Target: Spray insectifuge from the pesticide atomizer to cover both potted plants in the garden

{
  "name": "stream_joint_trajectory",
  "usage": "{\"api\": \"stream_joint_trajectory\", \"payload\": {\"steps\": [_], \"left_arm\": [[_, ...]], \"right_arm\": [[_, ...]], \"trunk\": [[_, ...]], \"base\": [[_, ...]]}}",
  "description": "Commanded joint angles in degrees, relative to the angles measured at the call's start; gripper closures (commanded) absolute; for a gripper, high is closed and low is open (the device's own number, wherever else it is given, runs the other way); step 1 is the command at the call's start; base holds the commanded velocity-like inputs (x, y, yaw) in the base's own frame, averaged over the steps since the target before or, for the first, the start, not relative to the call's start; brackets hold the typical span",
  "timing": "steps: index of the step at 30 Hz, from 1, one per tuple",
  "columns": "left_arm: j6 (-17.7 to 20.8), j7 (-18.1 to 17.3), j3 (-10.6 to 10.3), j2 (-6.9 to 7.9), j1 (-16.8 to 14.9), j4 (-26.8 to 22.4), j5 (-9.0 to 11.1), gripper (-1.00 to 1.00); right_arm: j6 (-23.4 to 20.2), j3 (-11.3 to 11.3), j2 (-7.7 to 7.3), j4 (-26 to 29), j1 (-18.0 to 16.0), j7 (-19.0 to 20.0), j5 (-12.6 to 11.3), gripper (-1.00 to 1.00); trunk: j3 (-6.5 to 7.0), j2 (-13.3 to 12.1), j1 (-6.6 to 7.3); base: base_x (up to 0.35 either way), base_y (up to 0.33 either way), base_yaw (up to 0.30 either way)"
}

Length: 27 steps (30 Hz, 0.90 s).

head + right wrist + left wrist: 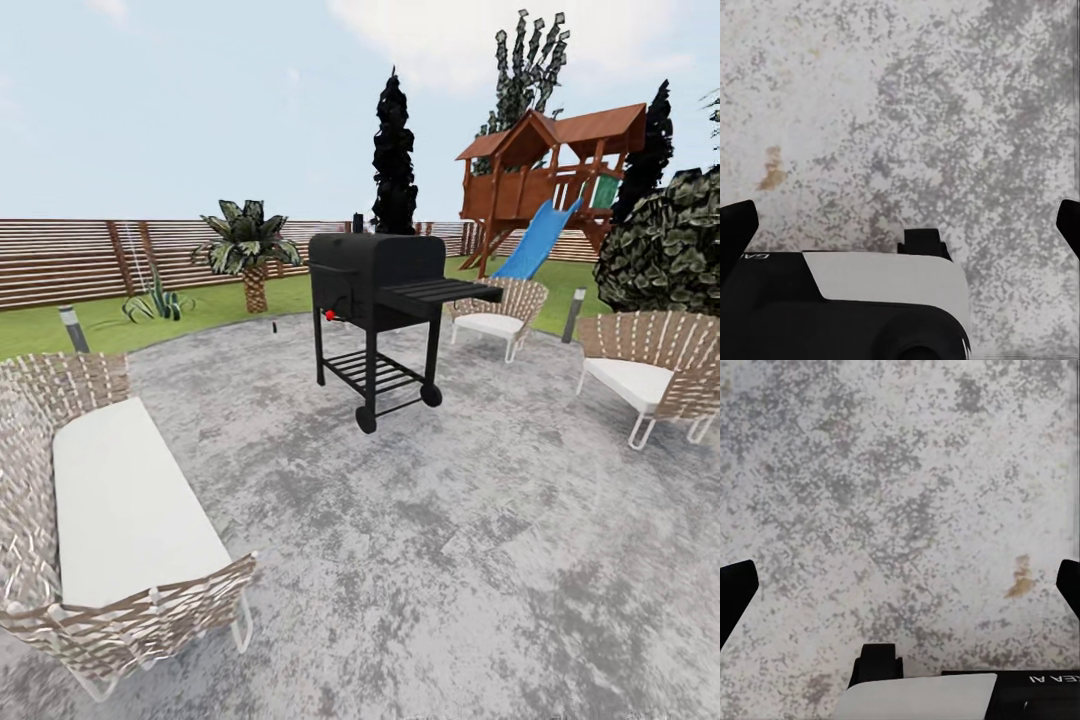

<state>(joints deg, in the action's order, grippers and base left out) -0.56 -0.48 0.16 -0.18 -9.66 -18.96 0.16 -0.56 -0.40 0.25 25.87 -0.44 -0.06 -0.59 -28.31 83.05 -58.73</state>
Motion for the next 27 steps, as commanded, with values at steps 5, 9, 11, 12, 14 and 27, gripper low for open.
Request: {"api": "stream_joint_trajectory", "payload": {"steps": [5, 9, 11, 12, 14, 27], "left_arm": [[-0.06, -0.05, 0.01, 0.02, -0.01, -0.02, 0.02, -1.0], [-0.06, -0.05, 0.01, 0.0, -0.01, -0.02, 0.02, -1.0], [-0.06, -0.05, 0.01, 0.0, -0.01, -0.02, 0.02, -1.0], [-0.06, -0.05, 0.01, 0.0, -0.01, -0.02, 0.02, -1.0], [-0.06, -0.05, 0.01, 0.0, -0.01, -0.02, 0.02, -1.0], [-0.06, -0.05, 0.01, 0.0, -0.01, -0.02, 0.02, -1.0]], "right_arm": [[-0.06, -0.04, 0.02, 0.0, 0.0, 0.07, -0.06, -1.0], [-0.06, -0.04, 0.02, 0.02, 0.0, 0.1, -0.09, -1.0], [-0.06, -0.04, 0.02, 0.01, 0.0, 0.13, -0.1, -1.0], [-0.06, -0.04, 0.02, 0.0, 0.0, 0.13, -0.1, -1.0], [-0.06, -0.06, 0.02, -0.01, -0.01, 0.14, -0.11, -1.0], [0.18, -0.07, -0.06, -0.01, -0.01, 0.15, -0.03, -1.0]], "trunk": [[-0.06, 0.03, 0.0], [-0.06, 0.03, 0.0], [-0.06, 0.03, 0.0], [-0.06, 0.03, 0.0], [-0.06, 0.03, 0.0], [-0.06, 0.03, 0.0]], "base": [[0.0, 0.0, -0.269], [0.0, 0.0, -0.269], [0.0, 0.0, -0.269], [0.0, 0.0, -0.269], [0.0, 0.0, -0.254], [0.0, 0.0, -0.051]]}}
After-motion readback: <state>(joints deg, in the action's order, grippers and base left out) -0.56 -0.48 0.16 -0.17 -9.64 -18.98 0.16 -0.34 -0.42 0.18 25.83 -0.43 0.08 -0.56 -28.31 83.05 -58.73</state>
